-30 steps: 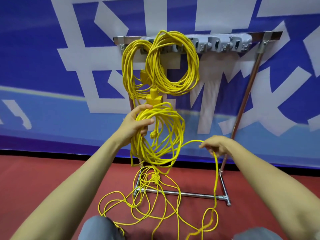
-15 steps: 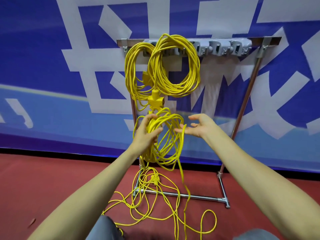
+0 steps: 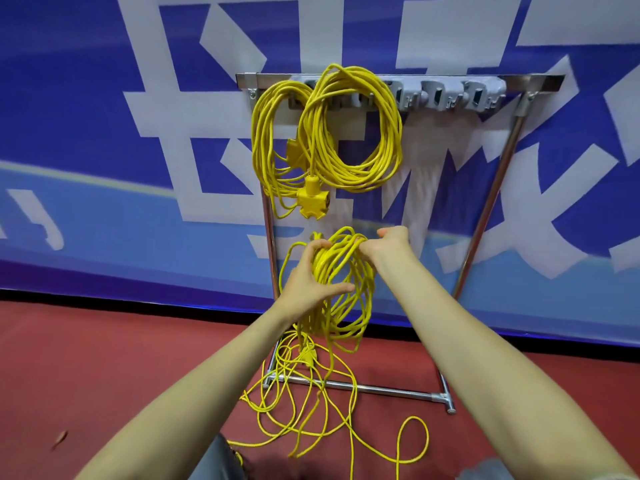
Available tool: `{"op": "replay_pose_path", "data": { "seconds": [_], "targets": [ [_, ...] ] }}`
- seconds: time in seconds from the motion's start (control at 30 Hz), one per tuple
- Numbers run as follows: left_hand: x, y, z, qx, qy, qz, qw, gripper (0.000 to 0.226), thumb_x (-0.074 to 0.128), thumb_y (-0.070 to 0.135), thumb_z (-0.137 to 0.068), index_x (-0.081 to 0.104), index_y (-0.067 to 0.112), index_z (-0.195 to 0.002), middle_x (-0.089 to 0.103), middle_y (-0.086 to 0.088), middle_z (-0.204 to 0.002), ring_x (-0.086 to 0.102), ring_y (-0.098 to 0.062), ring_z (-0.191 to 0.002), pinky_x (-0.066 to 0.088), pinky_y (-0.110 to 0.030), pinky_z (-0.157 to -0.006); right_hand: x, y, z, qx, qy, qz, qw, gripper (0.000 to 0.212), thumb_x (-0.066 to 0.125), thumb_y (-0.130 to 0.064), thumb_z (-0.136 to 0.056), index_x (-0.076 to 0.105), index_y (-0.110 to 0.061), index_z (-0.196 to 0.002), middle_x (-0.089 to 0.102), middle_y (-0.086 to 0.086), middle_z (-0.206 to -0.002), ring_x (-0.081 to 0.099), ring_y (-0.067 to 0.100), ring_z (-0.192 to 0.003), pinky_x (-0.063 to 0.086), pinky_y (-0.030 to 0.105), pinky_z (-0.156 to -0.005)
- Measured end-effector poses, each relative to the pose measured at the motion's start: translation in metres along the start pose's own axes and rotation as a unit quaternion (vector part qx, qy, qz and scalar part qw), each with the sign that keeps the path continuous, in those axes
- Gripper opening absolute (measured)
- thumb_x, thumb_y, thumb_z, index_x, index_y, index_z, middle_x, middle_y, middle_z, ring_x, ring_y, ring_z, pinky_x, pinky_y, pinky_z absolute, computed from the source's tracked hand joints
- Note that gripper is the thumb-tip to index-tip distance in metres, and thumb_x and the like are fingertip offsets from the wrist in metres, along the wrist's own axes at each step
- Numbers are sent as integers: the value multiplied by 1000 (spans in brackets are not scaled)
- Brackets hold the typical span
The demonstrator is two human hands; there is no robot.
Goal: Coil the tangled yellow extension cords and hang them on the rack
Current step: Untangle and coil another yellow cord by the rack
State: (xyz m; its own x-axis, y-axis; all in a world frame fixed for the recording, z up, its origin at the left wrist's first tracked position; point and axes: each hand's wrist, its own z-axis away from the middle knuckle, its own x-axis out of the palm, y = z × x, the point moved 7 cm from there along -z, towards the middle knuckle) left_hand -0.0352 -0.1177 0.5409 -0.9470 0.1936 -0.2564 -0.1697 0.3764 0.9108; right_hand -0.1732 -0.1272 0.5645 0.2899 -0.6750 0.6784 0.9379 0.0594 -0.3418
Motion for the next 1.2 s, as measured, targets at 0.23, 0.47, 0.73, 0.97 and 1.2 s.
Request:
{"op": "replay_pose_path", "data": {
  "seconds": [0.23,0.47,0.73,0.97,1.2],
  "targets": [
    [-13,-2,-6,-5,29,4,1000,41,67,14,-82,50,41,-107,58,8,-82,54,-20,-59,51,-42,-60,5,3,13,25,-50,54,997,49,41,-2,-94,28,-1,-141,27,20,-145,41,38,-127,41,46,-100],
    [-21,-9,-9,-58,93,162,981,31,66,10,-90,48,17,-113,61,1,-68,55,-16,-48,50,-27,-49,-11,19,2,29,-140,395,907,39,47,-8,-93,39,-3,-131,43,22,-136,49,33,-123,42,52,-96],
    [-45,-5,-25,-53,201,189,960,39,68,12,-89,44,15,-120,61,-1,-76,54,-10,-47,47,-23,-49,-64,59,-18,-74,-279,680,674,12,67,-17,-87,55,-20,-88,59,-7,-72,57,3,-69,47,20,-66],
    [-49,7,-41,-42,190,212,958,37,65,13,-91,43,15,-120,60,-1,-78,52,-10,-47,47,-24,-48,-45,56,-11,-365,-264,685,572,21,64,-6,-81,50,-20,-78,45,-9,-67,38,5,-55,36,17,-58],
    [-53,19,-48,-23,193,238,952,36,66,12,-91,43,17,-118,63,2,-80,52,-10,-48,46,-25,-50,-72,45,-22,-460,-164,686,539,32,71,-30,-80,46,-17,-95,47,-4,-94,52,15,-85,47,36,-74]
  ]
}}
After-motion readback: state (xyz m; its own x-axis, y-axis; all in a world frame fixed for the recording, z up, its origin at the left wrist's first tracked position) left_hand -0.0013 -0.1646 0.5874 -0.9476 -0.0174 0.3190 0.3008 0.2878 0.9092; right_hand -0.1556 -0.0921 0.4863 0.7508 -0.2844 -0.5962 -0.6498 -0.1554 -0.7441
